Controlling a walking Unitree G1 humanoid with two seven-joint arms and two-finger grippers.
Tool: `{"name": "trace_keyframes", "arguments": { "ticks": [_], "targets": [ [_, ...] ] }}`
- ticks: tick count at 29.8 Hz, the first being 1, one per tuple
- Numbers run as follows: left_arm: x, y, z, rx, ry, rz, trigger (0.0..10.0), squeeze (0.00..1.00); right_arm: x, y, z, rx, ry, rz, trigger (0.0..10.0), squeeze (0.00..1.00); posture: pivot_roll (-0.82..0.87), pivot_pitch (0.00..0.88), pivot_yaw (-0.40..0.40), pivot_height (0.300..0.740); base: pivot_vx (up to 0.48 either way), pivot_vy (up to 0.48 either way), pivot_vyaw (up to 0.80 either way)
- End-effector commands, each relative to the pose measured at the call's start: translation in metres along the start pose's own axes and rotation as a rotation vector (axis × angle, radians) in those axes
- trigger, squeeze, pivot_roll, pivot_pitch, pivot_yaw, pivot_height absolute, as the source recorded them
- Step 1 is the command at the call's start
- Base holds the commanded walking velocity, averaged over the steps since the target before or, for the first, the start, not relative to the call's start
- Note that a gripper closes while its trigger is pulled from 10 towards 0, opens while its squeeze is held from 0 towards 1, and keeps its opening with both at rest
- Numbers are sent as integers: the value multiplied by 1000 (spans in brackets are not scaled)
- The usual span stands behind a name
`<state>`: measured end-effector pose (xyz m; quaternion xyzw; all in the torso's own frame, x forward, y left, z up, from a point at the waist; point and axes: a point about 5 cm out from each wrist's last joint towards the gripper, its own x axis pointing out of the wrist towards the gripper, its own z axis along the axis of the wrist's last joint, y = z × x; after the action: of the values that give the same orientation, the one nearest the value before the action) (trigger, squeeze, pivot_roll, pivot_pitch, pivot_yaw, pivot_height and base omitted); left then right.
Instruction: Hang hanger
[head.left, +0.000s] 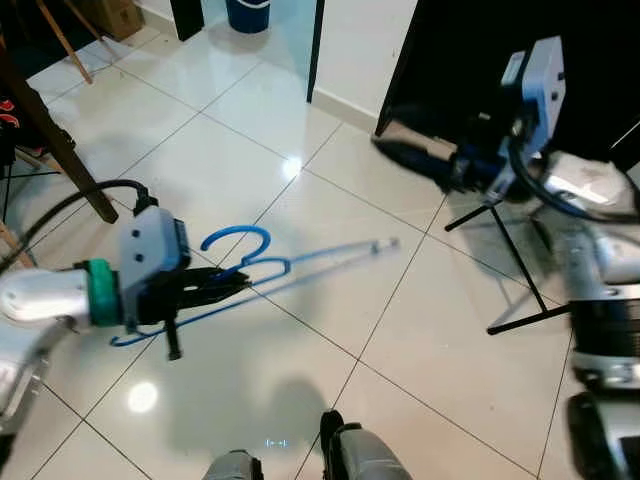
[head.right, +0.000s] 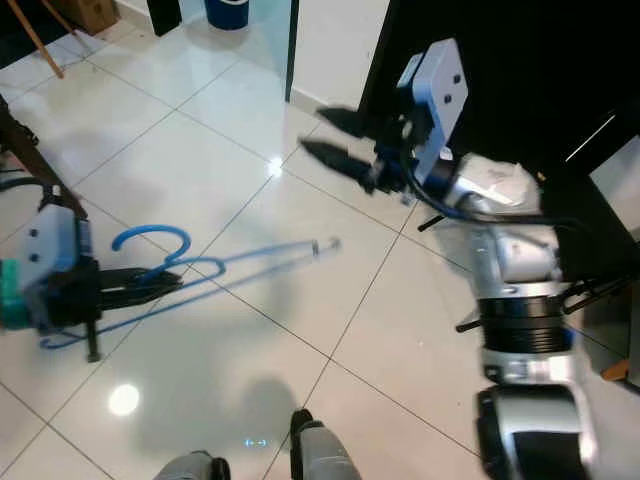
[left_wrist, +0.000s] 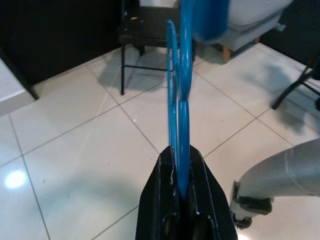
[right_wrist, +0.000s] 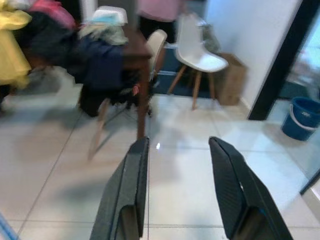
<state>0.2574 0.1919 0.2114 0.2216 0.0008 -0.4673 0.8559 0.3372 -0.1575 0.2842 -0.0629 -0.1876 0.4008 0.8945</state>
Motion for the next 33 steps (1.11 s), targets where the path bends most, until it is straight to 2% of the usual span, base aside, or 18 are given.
{"name": "trace_keyframes", "arguments": {
  "ticks": [1,2,3,4,5,6,7,8,9,10,11,12,16,20,23,27,28,33],
  "targets": [
    [1,0,-6,-7,18,60,10000,0,-7,-4,-7,6,8,-100,10000,0,43,165,9,740,0,0,0],
    [7,11,-18,-57,30,314,10000,0,-10,6,-35,88,37,-255,10000,0,45,166,10,740,0,0,0],
    [7,11,-18,-57,30,314,10000,0,-10,6,-35,88,37,-255,10000,0,45,166,10,740,0,0,0],
    [9,14,-24,-107,31,435,10000,0,-13,15,-51,114,75,-308,10000,0,48,172,7,740,0,0,0],
    [9,14,-24,-107,31,435,10000,0,-13,15,-51,114,75,-308,10000,0,48,172,7,740,0,0,0],
    [10,15,-30,-141,36,553,10000,0,-19,25,-72,174,112,-405,10000,0,46,170,6,740,0,0,0],
    [10,15,-30,-141,36,553,10000,0,-19,25,-72,174,112,-405,10000,0,46,170,6,740,0,0,0],
    [10,15,-38,-212,37,676,10000,0,-26,35,-88,196,153,-463,10000,0,44,168,7,740,0,0,0],
    [10,15,-38,-212,37,676,10000,0,-26,35,-88,196,153,-463,10000,0,44,168,7,740,0,0,0],
    [10,12,-46,-246,58,769,10000,0,-35,42,-101,217,182,-523,10000,0,39,165,6,740,0,0,0],
    [10,12,-46,-246,58,769,10000,0,-35,42,-101,217,182,-523,10000,0,39,165,6,740,0,0,0],
    [11,10,-53,-262,83,847,10000,0,-41,46,-111,249,197,-574,10000,0,36,162,4,740,0,0,0],
    [12,1,-62,-252,111,937,10000,0,-52,48,-119,219,220,-631,10000,0,26,157,5,740,0,0,0],
    [14,-8,-62,-247,77,988,10000,0,-64,33,-119,150,224,-747,10000,0,19,153,-9,740,0,0,0],
    [14,-8,-61,-247,75,1015,10000,0,-64,31,-118,137,224,-771,10000,0,19,153,-9,740,0,0,0],
    [15,-2,-59,-252,56,1057,10000,0,-59,33,-116,125,213,-782,10000,0,14,152,-12,740,0,0,0],
    [16,3,-56,-251,41,1077,10000,0,-53,36,-114,124,194,-767,10000,0,11,149,-12,740,0,0,0],
    [20,5,-54,-246,30,1101,10000,0,-48,39,-113,117,179,-757,10000,0,8,144,-13,740,0,0,0]
  ]
}}
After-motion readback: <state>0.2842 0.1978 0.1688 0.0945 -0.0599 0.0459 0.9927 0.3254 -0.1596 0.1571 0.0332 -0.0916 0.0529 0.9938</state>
